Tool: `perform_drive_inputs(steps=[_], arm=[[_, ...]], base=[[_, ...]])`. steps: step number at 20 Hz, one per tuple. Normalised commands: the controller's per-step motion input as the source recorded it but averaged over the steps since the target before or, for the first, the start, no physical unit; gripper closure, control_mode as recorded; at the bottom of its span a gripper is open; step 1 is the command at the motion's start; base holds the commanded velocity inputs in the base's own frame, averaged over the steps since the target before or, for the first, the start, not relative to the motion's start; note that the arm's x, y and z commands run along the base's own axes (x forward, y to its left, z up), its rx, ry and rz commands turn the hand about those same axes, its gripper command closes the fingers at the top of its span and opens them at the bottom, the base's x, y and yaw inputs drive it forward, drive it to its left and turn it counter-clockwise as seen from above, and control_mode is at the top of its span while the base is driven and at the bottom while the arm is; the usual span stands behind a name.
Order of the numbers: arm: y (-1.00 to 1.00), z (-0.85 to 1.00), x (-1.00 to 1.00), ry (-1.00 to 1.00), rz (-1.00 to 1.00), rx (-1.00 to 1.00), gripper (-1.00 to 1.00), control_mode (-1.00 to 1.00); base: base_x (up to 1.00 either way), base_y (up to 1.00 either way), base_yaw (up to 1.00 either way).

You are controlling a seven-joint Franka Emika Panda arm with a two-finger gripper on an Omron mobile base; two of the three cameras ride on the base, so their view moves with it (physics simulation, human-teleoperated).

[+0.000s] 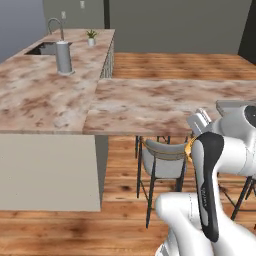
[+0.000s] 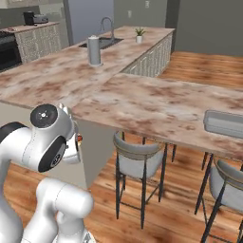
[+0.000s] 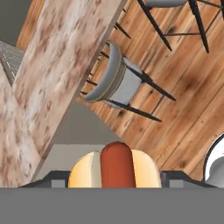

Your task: Place the cold items (eggplant and orange) from the fridge in one tupperware on the dining counter. Place the warm items (hot dog and kebab skewer) in the stove area in another tupperware.

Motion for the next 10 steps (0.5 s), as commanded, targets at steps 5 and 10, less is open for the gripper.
perform_drive_inputs(steps=[5, 10], arm=[[0.0, 0.0, 0.0, 0.0, 0.0, 0.0, 1.0, 1.0], [0.0, 0.0, 0.0, 0.0, 0.0, 0.0, 1.0, 1.0]], base=[[0.35, -0.76, -0.03], [0.5, -0.34, 0.0]])
